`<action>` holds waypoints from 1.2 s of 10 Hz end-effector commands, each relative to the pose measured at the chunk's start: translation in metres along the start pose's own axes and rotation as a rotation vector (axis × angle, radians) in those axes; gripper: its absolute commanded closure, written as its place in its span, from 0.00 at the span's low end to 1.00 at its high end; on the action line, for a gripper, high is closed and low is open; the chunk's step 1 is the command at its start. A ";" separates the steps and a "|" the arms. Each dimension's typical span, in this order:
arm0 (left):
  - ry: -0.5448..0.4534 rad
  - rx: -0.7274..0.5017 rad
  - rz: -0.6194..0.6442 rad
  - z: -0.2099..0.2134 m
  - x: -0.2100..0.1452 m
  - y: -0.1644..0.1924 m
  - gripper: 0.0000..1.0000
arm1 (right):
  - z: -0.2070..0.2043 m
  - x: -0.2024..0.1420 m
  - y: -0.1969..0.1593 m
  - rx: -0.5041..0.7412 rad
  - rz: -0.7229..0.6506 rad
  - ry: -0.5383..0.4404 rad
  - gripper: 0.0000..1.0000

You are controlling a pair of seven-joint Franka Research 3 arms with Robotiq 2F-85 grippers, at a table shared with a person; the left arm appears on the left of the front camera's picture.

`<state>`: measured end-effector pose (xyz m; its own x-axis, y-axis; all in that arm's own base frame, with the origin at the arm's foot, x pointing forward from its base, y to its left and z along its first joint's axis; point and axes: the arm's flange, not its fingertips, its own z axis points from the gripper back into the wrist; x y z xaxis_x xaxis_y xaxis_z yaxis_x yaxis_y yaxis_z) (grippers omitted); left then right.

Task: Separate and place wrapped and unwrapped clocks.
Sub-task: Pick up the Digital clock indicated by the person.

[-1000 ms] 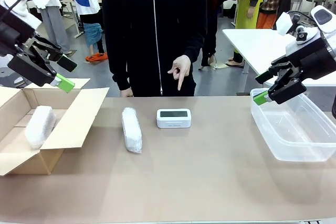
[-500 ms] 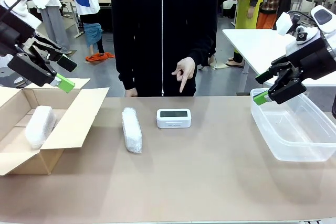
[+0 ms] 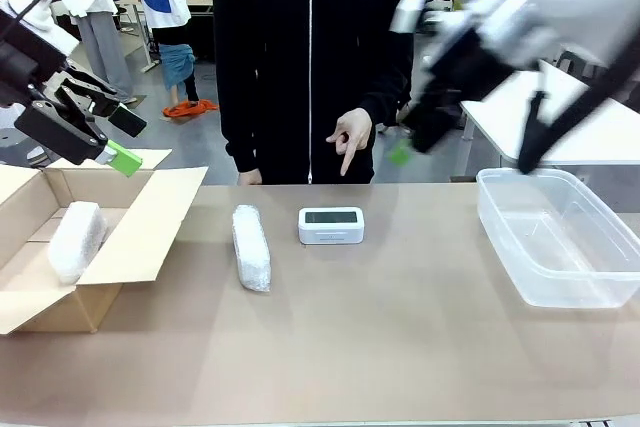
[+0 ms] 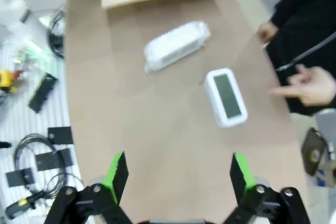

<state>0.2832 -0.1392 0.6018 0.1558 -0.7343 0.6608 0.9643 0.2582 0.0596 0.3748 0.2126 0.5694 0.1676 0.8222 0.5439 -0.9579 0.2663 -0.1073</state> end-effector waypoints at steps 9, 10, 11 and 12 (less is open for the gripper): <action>-0.009 -0.009 0.000 0.001 0.000 0.001 0.00 | -0.188 0.059 -0.068 0.033 0.175 0.243 0.00; -0.009 -0.009 0.000 0.001 0.000 0.001 0.00 | -0.188 0.059 -0.068 0.033 0.175 0.243 0.00; -0.009 -0.009 0.000 0.001 0.000 0.001 0.00 | -0.192 0.059 -0.070 0.013 0.190 0.238 0.00; -0.009 -0.009 0.000 0.001 0.000 0.001 0.00 | -0.217 0.055 -0.090 0.051 0.176 0.227 0.00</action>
<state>0.2833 -0.1391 0.6019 0.1560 -0.7341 0.6609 0.9641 0.2586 0.0596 0.4995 0.3411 0.4427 0.0362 0.9523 0.3030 -0.9828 0.0889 -0.1621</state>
